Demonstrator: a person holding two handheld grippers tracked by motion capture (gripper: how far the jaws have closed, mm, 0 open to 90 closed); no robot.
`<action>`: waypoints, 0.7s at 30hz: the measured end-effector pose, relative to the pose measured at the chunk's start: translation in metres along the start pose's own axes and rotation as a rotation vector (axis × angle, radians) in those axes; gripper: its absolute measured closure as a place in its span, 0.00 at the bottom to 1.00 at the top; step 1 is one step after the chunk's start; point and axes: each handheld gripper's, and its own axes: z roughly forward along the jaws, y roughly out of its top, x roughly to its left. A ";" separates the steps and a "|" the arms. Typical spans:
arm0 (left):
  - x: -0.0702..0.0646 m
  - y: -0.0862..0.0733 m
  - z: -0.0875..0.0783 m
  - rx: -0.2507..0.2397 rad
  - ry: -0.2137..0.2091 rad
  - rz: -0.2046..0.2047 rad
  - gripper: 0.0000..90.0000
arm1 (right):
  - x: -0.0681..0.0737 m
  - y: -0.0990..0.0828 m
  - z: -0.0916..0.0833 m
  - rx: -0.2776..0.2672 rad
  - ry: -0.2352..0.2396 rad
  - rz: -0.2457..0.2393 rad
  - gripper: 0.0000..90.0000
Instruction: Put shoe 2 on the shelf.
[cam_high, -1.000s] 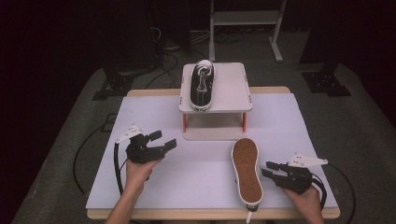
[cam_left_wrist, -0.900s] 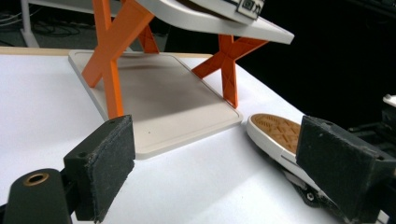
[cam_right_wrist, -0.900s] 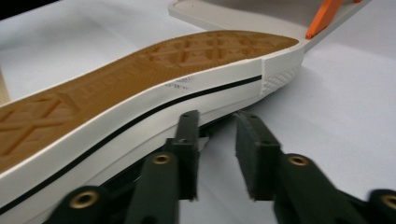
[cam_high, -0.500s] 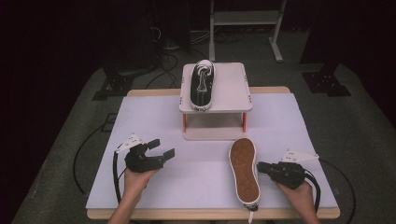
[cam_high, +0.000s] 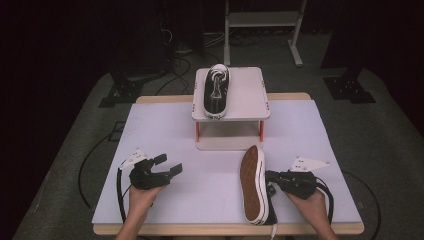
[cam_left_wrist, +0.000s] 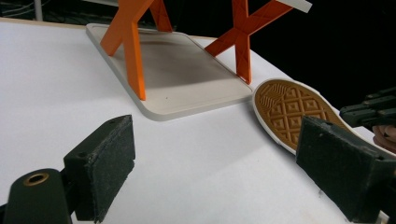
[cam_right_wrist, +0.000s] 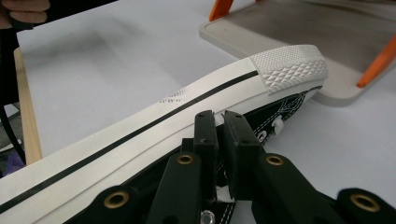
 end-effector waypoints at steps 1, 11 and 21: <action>0.001 -0.001 -0.001 -0.001 0.000 -0.002 0.13 | 0.001 0.002 0.001 -0.003 0.005 -0.004 0.92; 0.006 -0.004 -0.008 -0.011 0.012 -0.015 0.13 | 0.016 0.009 0.026 0.018 0.061 -0.043 0.93; 0.009 -0.005 -0.011 -0.022 0.019 -0.027 0.13 | 0.022 0.019 0.034 -0.013 0.082 -0.049 0.92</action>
